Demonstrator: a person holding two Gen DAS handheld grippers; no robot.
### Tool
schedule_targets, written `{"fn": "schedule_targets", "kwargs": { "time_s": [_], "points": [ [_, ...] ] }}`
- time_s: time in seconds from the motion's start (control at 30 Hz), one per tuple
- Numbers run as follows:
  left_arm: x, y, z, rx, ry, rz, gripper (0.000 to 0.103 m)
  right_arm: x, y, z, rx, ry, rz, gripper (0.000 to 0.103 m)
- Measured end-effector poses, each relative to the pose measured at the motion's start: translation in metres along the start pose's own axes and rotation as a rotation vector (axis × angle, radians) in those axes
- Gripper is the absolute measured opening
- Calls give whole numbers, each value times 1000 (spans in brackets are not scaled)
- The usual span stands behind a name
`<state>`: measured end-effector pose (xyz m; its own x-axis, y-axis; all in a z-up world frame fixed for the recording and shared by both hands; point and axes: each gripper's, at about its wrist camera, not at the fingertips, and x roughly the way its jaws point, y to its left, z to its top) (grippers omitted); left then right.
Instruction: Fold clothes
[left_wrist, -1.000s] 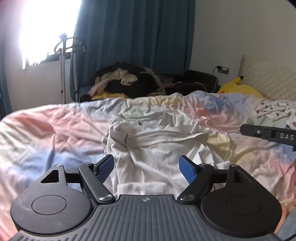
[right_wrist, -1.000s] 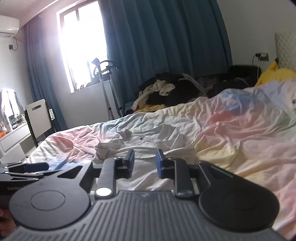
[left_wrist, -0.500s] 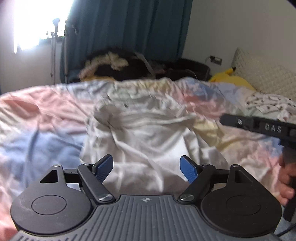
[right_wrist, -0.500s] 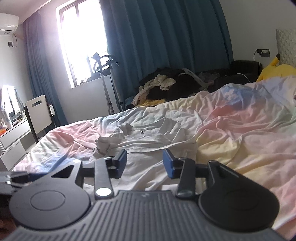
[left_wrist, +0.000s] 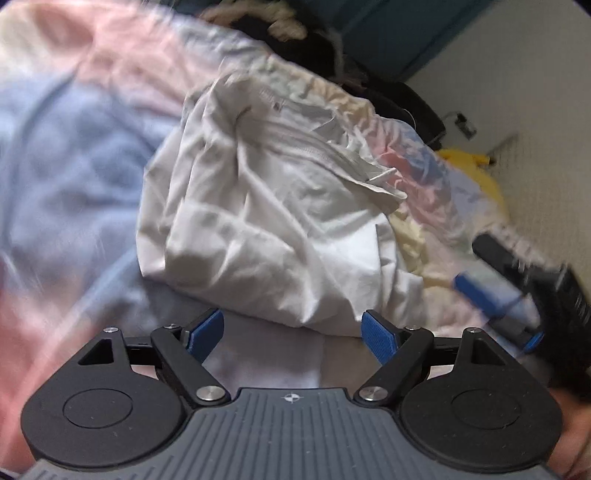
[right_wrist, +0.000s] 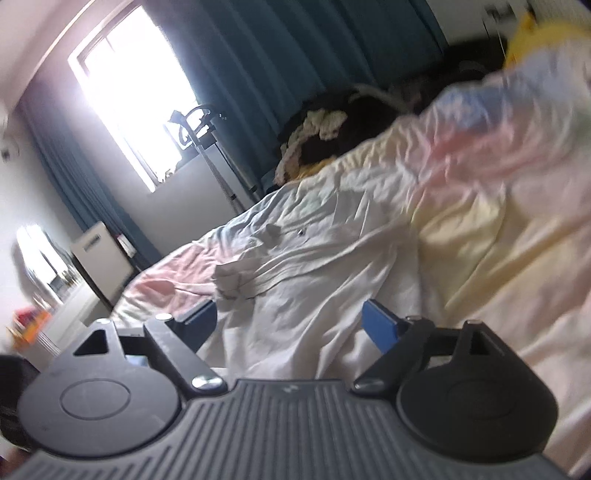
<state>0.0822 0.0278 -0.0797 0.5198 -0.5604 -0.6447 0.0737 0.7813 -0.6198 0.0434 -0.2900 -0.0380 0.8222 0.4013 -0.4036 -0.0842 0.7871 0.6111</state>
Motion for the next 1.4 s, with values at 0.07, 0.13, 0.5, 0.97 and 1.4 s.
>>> {"fn": "schedule_targets", "kwargs": {
  "time_s": [0.07,0.13,0.5,0.97,1.4],
  "points": [
    [4,14,1,-102,11,-62,85,5,-11,-3,109,28,37,88],
    [3,23,8,-181,-5,-90,85,9,-21,-5,218,57,75,88],
    [22,49,26,-369,-83,-99,74,39,-36,-32,546,212,209,88],
    [-22,41,29,-361,-281,-236,13,70,-20,-58,681,333,307,88],
    [-39,50,27,-384,-329,-268,12,44,-62,-43,810,43,34,46]
  ]
}}
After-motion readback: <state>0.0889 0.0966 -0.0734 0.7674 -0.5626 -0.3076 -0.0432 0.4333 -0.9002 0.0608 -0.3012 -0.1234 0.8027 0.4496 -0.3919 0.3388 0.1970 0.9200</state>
